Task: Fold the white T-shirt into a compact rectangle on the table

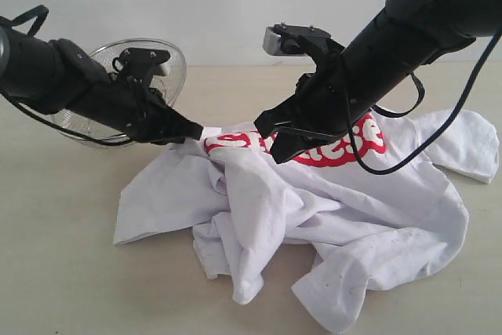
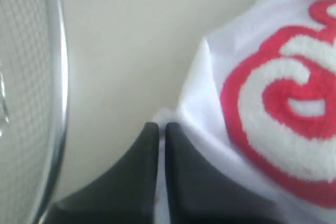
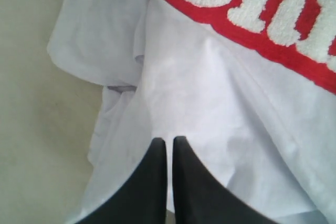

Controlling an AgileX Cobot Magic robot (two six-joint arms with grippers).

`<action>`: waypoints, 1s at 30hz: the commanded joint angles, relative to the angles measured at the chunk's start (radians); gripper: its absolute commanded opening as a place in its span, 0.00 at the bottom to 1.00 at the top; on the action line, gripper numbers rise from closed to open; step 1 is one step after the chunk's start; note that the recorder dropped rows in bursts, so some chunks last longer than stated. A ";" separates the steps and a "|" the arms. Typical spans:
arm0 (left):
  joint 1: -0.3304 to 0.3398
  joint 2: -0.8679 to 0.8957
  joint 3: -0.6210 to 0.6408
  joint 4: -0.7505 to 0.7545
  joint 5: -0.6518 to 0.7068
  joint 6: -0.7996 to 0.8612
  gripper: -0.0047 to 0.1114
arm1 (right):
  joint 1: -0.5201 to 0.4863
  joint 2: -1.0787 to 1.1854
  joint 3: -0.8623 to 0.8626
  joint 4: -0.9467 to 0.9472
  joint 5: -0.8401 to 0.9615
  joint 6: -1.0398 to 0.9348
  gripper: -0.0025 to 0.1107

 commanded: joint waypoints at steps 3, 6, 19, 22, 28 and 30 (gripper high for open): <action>0.004 0.000 -0.120 0.059 0.007 -0.050 0.08 | 0.001 -0.014 0.006 -0.010 0.000 -0.002 0.02; 0.004 -0.007 -0.159 0.086 0.121 -0.099 0.08 | -0.001 -0.014 0.006 -0.041 -0.010 0.004 0.02; -0.034 -0.072 -0.059 0.094 0.328 -0.129 0.08 | -0.151 0.119 -0.109 -0.240 -0.111 0.215 0.02; -0.034 -0.072 -0.043 0.094 0.340 -0.131 0.08 | -0.154 0.208 -0.200 -0.268 -0.115 0.263 0.02; -0.034 -0.081 -0.041 0.086 0.351 -0.133 0.08 | -0.156 0.370 -0.371 -0.341 -0.059 0.319 0.02; -0.034 -0.083 -0.041 0.082 0.350 -0.133 0.08 | -0.156 0.402 -0.406 -0.360 -0.054 0.332 0.02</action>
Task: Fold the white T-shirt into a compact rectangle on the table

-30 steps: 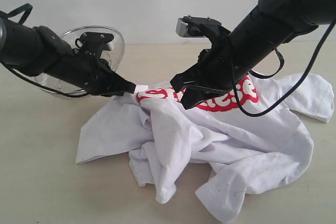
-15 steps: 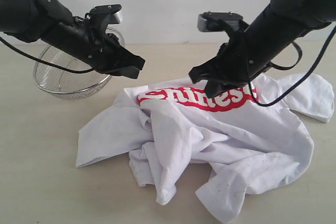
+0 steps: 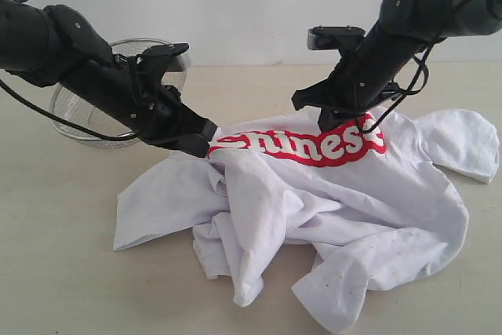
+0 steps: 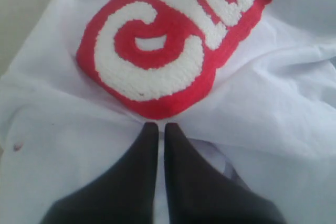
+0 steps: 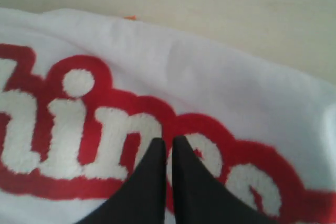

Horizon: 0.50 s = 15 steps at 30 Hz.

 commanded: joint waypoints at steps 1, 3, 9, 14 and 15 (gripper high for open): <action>-0.005 -0.012 0.004 -0.013 -0.002 -0.009 0.08 | -0.008 0.075 -0.088 -0.062 0.029 0.035 0.02; -0.005 -0.012 0.004 -0.013 -0.002 -0.009 0.08 | -0.008 0.103 -0.120 -0.081 0.050 0.036 0.02; -0.005 -0.012 0.004 -0.013 -0.012 -0.009 0.08 | -0.008 0.179 -0.191 -0.089 0.050 0.036 0.02; -0.005 -0.012 0.004 -0.013 -0.012 -0.005 0.08 | -0.008 0.244 -0.266 -0.095 0.063 0.049 0.02; -0.005 -0.015 0.004 -0.013 -0.012 -0.005 0.08 | -0.008 0.259 -0.284 -0.100 0.069 0.060 0.02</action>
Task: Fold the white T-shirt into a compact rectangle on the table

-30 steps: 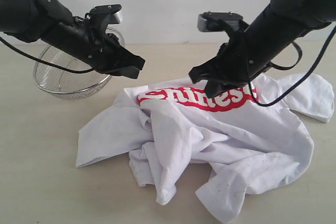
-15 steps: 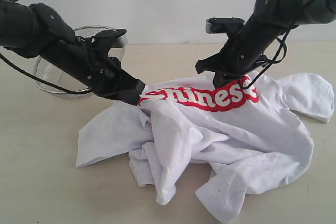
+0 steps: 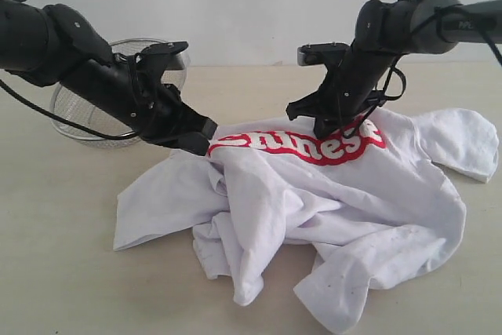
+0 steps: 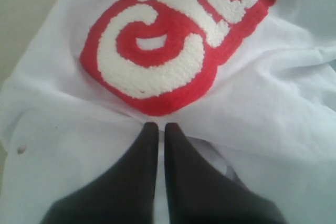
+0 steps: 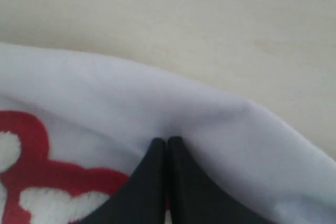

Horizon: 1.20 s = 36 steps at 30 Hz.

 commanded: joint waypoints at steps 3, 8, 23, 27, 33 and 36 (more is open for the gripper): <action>-0.005 -0.019 0.004 -0.011 -0.004 -0.005 0.08 | -0.008 0.088 -0.112 -0.047 0.024 0.035 0.02; -0.005 -0.045 0.004 -0.011 -0.004 -0.005 0.08 | -0.008 0.151 -0.200 -0.105 0.038 0.075 0.02; -0.005 -0.119 0.004 -0.009 0.019 0.004 0.08 | -0.016 0.300 -0.519 -0.159 0.017 0.213 0.02; -0.005 -0.119 0.004 -0.009 0.023 0.004 0.08 | -0.042 0.255 -0.567 -0.132 0.054 0.233 0.02; -0.005 -0.147 0.016 -0.007 0.050 -0.005 0.08 | -0.051 0.060 -0.533 -0.071 0.254 0.194 0.02; -0.005 -0.216 0.061 -0.020 0.046 -0.012 0.08 | -0.051 -0.122 -0.297 -0.076 0.212 0.193 0.02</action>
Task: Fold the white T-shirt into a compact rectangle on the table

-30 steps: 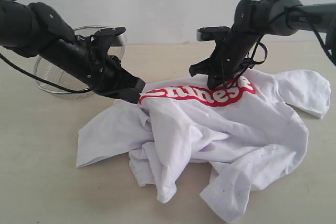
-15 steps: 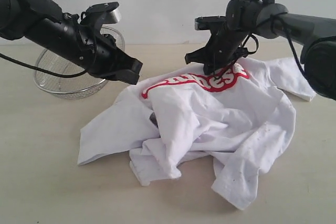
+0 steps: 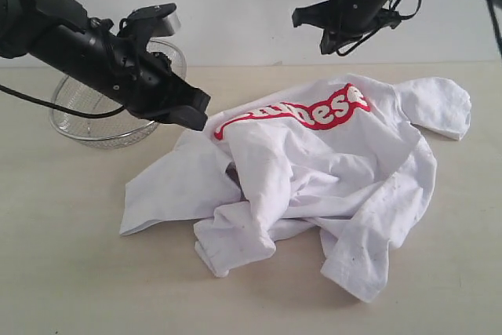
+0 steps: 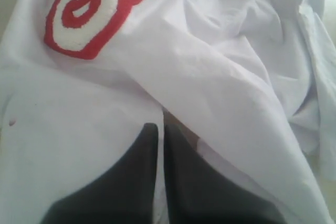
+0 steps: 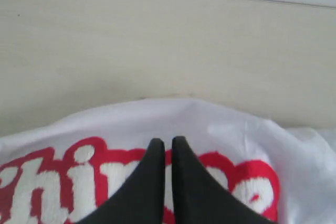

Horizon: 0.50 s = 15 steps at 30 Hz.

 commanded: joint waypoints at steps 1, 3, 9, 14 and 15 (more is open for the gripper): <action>-0.005 -0.099 0.054 -0.030 0.005 -0.012 0.08 | -0.002 -0.239 0.323 -0.008 -0.068 -0.007 0.02; -0.005 -0.147 0.089 -0.071 0.005 -0.012 0.08 | -0.002 -0.427 0.616 0.001 -0.207 0.003 0.02; -0.005 -0.240 0.192 -0.159 0.034 0.022 0.08 | -0.002 -0.915 1.295 0.199 -0.348 -0.083 0.02; -0.011 -0.282 0.293 -0.315 0.047 0.116 0.08 | -0.002 -1.121 1.510 0.248 -0.276 -0.114 0.02; -0.017 -0.293 0.311 -0.345 0.047 0.141 0.08 | -0.002 -1.140 1.556 0.263 -0.274 -0.114 0.02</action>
